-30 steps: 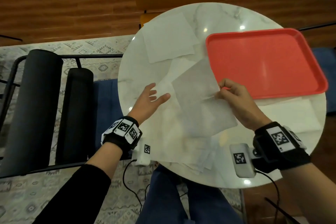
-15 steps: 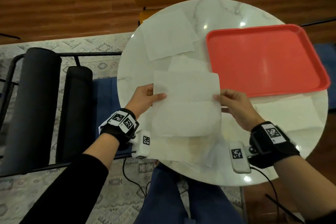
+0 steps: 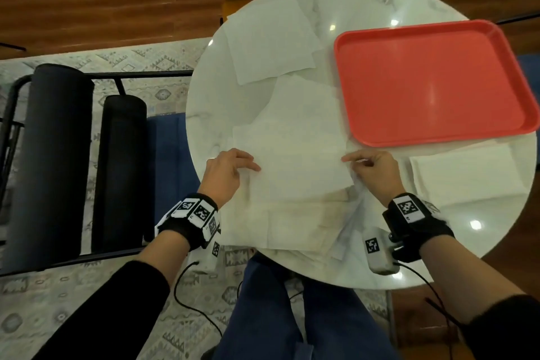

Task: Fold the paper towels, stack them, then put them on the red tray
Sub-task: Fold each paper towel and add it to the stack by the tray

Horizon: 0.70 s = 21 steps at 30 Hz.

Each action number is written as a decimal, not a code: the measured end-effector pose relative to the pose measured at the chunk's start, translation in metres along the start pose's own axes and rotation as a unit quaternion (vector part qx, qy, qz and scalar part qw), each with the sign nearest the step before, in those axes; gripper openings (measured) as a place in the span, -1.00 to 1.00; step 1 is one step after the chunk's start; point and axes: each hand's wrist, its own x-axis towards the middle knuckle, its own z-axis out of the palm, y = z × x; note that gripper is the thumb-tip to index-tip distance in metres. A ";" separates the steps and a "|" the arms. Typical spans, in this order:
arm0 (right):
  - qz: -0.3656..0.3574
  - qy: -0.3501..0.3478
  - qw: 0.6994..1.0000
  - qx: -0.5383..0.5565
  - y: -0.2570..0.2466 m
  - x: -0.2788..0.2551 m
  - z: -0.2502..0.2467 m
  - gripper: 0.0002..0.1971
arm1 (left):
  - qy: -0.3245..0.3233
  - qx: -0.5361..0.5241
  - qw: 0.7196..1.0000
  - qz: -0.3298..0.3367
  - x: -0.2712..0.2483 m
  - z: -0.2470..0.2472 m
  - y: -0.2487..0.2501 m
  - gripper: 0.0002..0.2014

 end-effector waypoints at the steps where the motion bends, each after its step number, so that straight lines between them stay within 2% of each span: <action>1: -0.007 0.023 0.999 -0.029 -0.004 -0.001 -0.003 -0.66 | 0.013 0.008 1.000 0.012 -0.003 -0.003 0.002 -0.41; 3: -0.053 0.086 0.991 -0.092 -0.013 -0.005 -0.004 -0.63 | 0.050 -0.001 0.998 0.026 -0.005 -0.007 0.007 -0.44; 5: -0.122 0.106 0.979 -0.127 -0.028 -0.013 0.005 -0.63 | 0.068 -0.003 0.997 0.043 -0.003 -0.005 0.017 -0.53; 7: -0.190 0.054 0.968 -0.153 -0.039 -0.022 0.029 -0.60 | 0.037 0.030 0.996 0.072 0.000 0.006 0.034 -0.59; 9: -0.225 -0.053 0.951 -0.206 -0.044 -0.031 0.057 -0.54 | -0.038 0.090 0.993 0.072 0.002 0.024 0.052 -0.49; 11: -0.212 -0.146 0.926 -0.278 -0.042 -0.037 0.078 -0.48 | -0.101 0.170 0.979 0.047 0.003 0.041 0.060 -0.40; 13: -0.186 -0.192 0.903 -0.336 -0.031 -0.035 0.082 -0.46 | -0.129 0.216 0.968 0.026 0.003 0.052 0.055 -0.37; 16: -0.156 -0.192 0.882 -0.401 -0.011 -0.026 0.068 -0.41 | -0.141 0.236 0.961 0.011 0.004 0.058 0.040 -0.31; 21: -0.057 -0.140 0.900 -0.408 0.009 -0.012 0.037 -0.37 | -0.136 0.251 0.958 0.013 0.004 0.058 0.037 -0.31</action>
